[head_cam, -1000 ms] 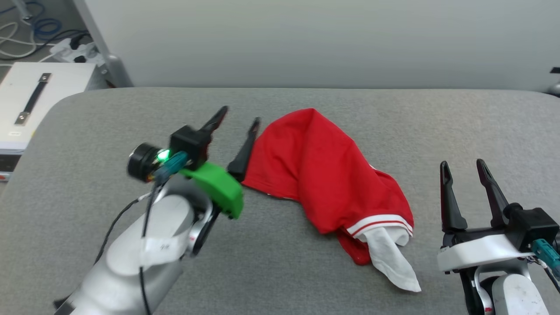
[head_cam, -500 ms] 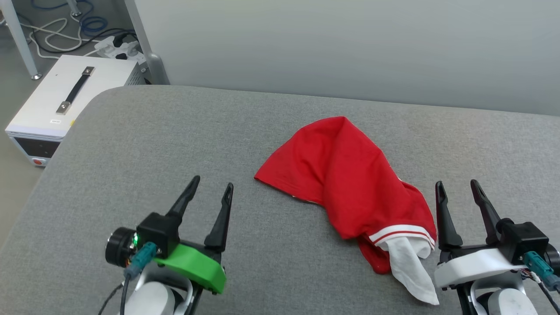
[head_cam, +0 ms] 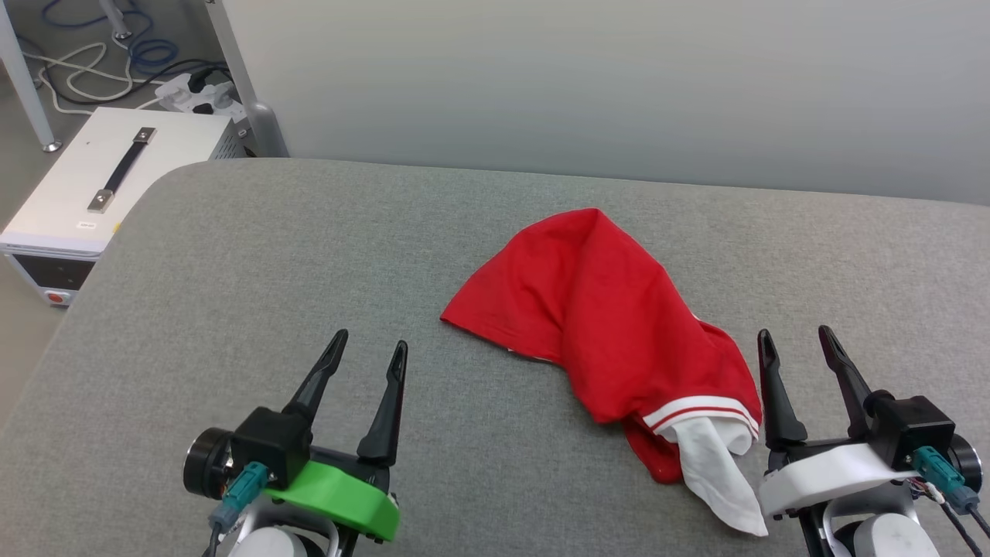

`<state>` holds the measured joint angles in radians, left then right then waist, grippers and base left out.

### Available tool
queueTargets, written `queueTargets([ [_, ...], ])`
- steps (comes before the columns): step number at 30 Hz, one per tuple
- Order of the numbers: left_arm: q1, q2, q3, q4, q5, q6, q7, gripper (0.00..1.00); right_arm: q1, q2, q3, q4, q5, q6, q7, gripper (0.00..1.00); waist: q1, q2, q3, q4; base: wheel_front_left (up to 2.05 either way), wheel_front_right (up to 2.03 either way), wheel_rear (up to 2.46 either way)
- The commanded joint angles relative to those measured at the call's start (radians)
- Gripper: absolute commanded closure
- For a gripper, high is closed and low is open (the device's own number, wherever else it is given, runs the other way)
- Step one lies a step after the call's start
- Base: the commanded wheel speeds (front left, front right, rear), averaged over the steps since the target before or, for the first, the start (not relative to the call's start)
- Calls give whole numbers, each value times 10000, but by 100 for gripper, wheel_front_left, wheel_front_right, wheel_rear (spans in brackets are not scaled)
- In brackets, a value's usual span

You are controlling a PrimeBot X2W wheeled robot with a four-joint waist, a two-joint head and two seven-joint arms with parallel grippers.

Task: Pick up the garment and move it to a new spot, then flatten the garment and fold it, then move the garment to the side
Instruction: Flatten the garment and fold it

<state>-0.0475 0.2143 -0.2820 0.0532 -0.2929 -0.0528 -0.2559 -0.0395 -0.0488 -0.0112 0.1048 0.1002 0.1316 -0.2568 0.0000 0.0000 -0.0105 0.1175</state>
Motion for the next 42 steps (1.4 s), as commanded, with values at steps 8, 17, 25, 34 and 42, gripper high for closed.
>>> queueTargets([
  [8, 165, -666, 521, 71, 612, -550, -58, 0, 33, -30, 172, 45, -496, -9, 1405, 0, 0, 0, 148, 87, 0, 0, 0],
  [17, -26, -1029, 640, 416, 705, -738, -58, 0, -1095, -1638, 2356, -1303, 1287, -9, 7760, 0, 0, 0, 616, 695, 0, 0, 0],
  [25, -375, -1216, 590, 464, 733, -773, -59, 0, -2573, -2394, 3402, -1398, 2211, -9, 11789, 0, 0, 0, 1187, 1428, 0, 0, 0],
  [34, -657, -1259, 201, 557, 597, -777, -59, 0, -3568, -2639, 4477, 272, 1466, -9, 12119, 0, 0, 0, 1472, 2284, 0, 0, 0],
  [42, -602, -1255, 144, 602, 562, -777, -59, 0, -3571, -2594, 4848, 1863, 1564, -9, 11781, 53, 0, 0, 1525, 2720, 0, 0, 0],
])
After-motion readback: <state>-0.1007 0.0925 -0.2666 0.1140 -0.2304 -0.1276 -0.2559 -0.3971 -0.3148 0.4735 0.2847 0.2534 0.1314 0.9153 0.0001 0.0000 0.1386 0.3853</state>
